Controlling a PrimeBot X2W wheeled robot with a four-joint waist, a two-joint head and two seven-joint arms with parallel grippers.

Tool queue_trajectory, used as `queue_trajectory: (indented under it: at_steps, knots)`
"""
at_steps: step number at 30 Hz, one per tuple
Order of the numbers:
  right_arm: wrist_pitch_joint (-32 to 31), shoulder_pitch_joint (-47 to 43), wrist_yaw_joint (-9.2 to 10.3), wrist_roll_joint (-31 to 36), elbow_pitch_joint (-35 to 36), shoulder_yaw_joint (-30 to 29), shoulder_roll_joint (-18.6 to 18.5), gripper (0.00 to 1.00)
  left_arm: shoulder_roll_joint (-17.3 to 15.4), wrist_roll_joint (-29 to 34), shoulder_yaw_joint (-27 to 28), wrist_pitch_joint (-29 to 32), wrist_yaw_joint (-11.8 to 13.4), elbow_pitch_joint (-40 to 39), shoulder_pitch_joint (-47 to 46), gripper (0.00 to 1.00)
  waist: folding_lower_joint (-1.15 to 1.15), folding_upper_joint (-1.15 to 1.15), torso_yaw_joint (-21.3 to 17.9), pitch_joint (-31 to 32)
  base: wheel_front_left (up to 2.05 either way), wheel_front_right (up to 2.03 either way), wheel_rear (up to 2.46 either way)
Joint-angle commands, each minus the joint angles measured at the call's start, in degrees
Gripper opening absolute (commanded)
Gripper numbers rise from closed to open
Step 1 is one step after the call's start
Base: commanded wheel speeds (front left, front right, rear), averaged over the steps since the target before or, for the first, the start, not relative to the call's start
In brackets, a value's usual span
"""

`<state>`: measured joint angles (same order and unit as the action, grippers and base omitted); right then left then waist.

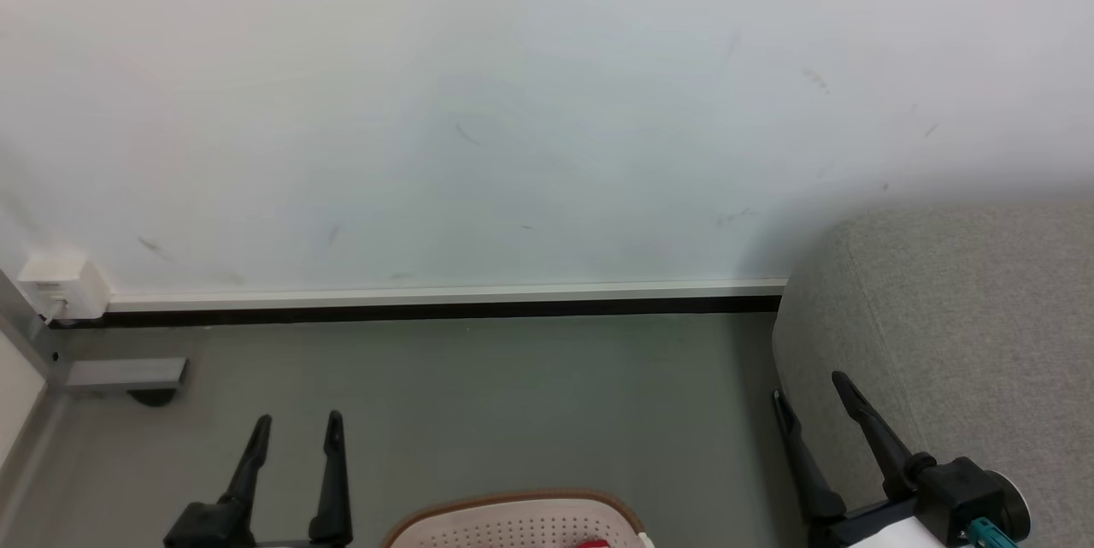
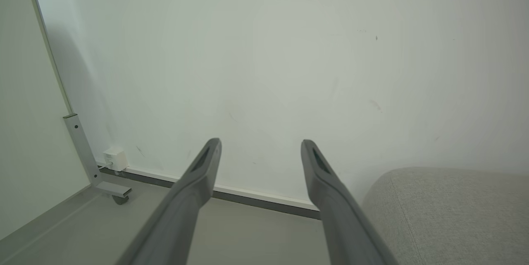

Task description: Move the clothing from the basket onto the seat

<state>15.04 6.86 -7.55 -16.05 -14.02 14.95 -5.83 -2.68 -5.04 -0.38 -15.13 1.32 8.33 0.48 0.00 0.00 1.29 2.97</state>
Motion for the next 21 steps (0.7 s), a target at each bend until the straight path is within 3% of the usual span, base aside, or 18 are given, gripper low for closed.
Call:
queue_trajectory:
  at_steps: [1, 12, 16, 21]
  knots:
    - [0.21, 0.46, 0.12, 0.08, -0.11, -0.11, -0.21, 1.00, -0.38, -0.51, 0.18, -0.05, 0.13, -0.32, 0.73, 1.00, 0.00, 0.00, -0.01, -0.02, 0.00, 0.00, 0.00]
    - [0.21, 0.57, 0.12, 0.08, 0.51, -0.73, -0.13, 1.00, -0.38, -1.47, -0.04, -0.04, 0.14, -0.56, 0.59, 1.00, 0.00, 0.00, -0.43, -0.61, 0.00, 0.00, 0.00]
    - [0.21, 0.79, 0.12, 0.39, 0.54, -0.99, 0.00, 1.00, -0.38, -2.94, -1.22, -0.04, -2.24, 0.54, 0.58, 1.00, 0.00, 0.00, -0.94, -1.22, 0.00, 0.00, 0.00]
    - [0.21, 1.23, 0.12, 0.37, 0.89, -1.57, 0.38, 1.00, -0.35, -3.99, -1.47, -0.04, -3.10, 2.01, -0.62, 1.00, 0.00, 0.00, -2.02, -2.48, 0.00, 0.00, 0.00]
